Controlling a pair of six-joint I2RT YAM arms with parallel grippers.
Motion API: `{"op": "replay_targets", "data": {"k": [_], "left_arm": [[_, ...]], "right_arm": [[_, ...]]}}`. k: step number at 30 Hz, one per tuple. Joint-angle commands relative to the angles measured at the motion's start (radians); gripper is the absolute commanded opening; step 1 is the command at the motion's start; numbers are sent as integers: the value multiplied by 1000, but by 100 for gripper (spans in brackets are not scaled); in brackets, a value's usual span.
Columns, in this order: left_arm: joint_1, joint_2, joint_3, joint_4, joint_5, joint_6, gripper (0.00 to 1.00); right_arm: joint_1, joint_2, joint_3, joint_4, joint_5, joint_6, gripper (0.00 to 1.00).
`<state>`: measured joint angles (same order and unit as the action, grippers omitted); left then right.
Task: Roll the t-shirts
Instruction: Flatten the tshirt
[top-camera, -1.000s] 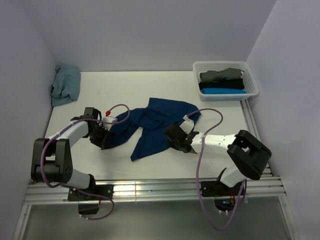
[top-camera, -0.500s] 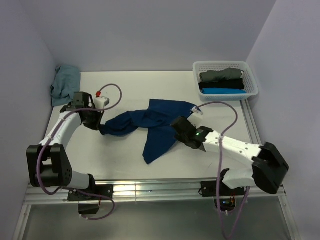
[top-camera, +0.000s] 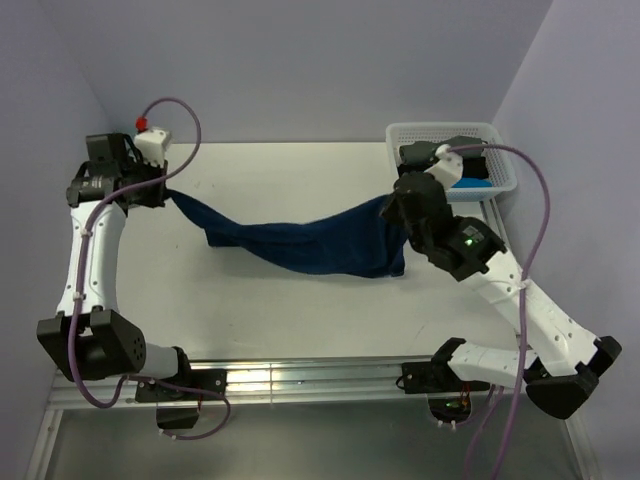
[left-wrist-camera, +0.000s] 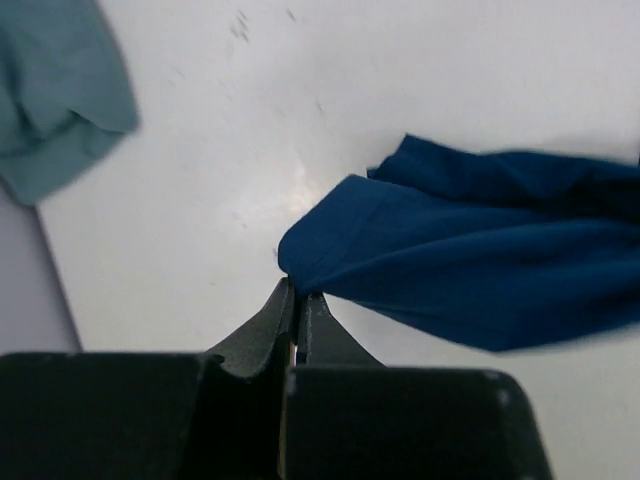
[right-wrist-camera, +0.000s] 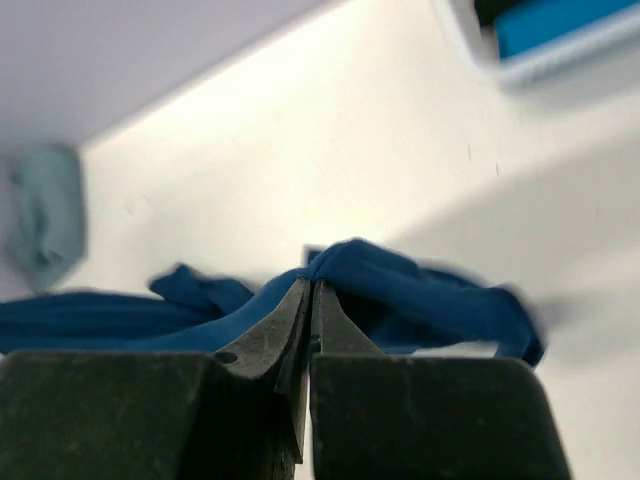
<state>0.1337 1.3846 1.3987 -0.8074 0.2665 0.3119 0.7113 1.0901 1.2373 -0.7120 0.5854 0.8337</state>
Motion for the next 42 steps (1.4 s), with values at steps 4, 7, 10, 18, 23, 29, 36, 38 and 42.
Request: {"op": "replay_targets", "data": {"k": [4, 7, 10, 18, 23, 29, 36, 38, 42], "left_arm": [[73, -4, 183, -56, 45, -34, 0], [90, -18, 180, -67, 57, -22, 0], [109, -30, 209, -91, 80, -17, 0], [130, 94, 486, -179, 207, -85, 0], [130, 295, 724, -125, 326, -204, 0], [129, 600, 1084, 52, 315, -411, 0], [130, 714, 1145, 301, 235, -510, 0], [132, 712, 1142, 330, 241, -519, 0], [156, 696, 1154, 381, 266, -554, 0]], "right_arm": [[-70, -13, 258, -49, 31, -176, 0], [-72, -2, 307, -50, 22, -197, 0], [-73, 4, 338, -53, 17, -203, 0], [-114, 85, 511, 9, -59, -266, 0], [-199, 327, 681, 103, -206, -352, 0], [-275, 656, 1008, 217, -341, -436, 0], [-344, 838, 1250, 314, -398, -435, 0], [-361, 786, 1176, 408, -410, -436, 0], [-366, 699, 989, 523, -403, -464, 0]]}}
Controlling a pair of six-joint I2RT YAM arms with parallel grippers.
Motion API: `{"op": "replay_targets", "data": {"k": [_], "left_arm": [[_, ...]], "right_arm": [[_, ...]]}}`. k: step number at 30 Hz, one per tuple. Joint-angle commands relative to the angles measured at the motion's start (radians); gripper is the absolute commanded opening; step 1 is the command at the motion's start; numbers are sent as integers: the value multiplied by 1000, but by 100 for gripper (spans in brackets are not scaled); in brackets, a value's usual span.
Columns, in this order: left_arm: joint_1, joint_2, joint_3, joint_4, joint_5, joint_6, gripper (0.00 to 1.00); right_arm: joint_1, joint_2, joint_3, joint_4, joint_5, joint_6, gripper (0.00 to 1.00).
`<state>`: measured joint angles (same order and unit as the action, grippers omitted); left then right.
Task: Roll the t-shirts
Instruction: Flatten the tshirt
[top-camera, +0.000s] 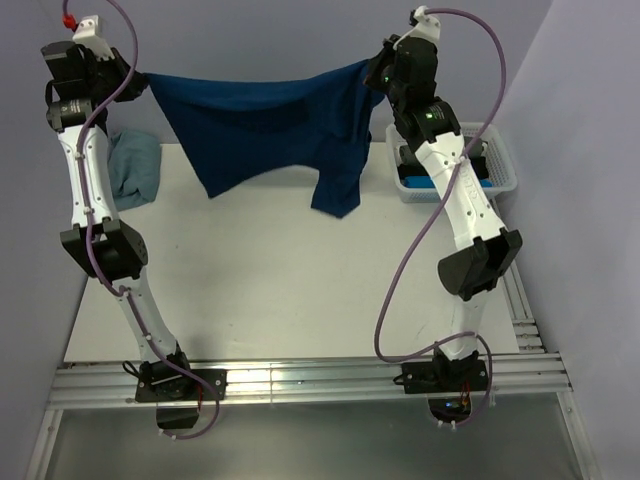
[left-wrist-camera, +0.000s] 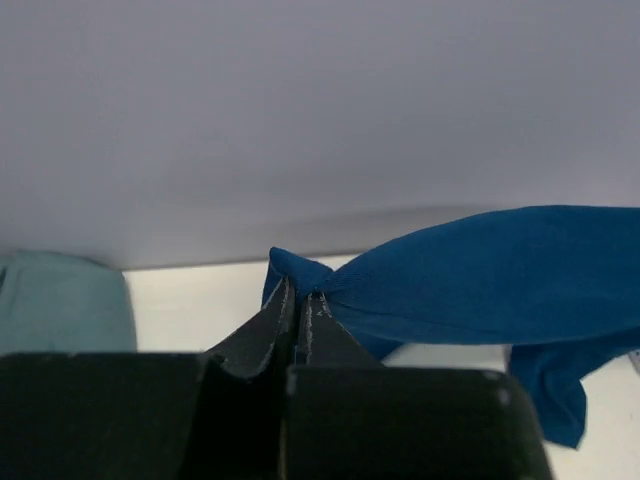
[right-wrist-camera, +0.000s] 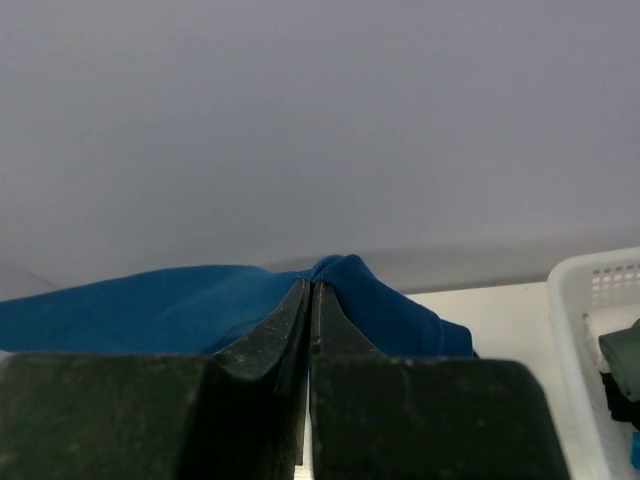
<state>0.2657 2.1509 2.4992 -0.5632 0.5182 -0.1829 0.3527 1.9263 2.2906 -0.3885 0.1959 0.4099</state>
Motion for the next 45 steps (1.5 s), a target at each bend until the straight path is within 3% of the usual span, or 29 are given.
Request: {"op": "replay_targets", "data": {"k": [1, 5, 9, 20, 27, 35, 45], "left_arm": [[42, -75, 62, 135, 20, -64, 0], [60, -146, -15, 99, 9, 17, 0], [63, -216, -181, -7, -27, 169, 0], [153, -538, -994, -153, -76, 592, 0], [173, -658, -1355, -170, -122, 781, 0], [176, -639, -1485, -173, -147, 855, 0], [172, -456, -1301, -172, -104, 767, 0]], "right_arm": [[-6, -160, -83, 221, -13, -39, 0], [-8, -200, -157, 212, -9, -2, 0], [-6, -300, -426, 243, 0, 61, 0], [57, -610, -1247, 323, -6, 324, 0], [169, -650, -1525, 326, 13, 497, 0], [221, -622, -1577, 268, 54, 555, 0], [122, -434, -1350, 166, 23, 454, 0]]}}
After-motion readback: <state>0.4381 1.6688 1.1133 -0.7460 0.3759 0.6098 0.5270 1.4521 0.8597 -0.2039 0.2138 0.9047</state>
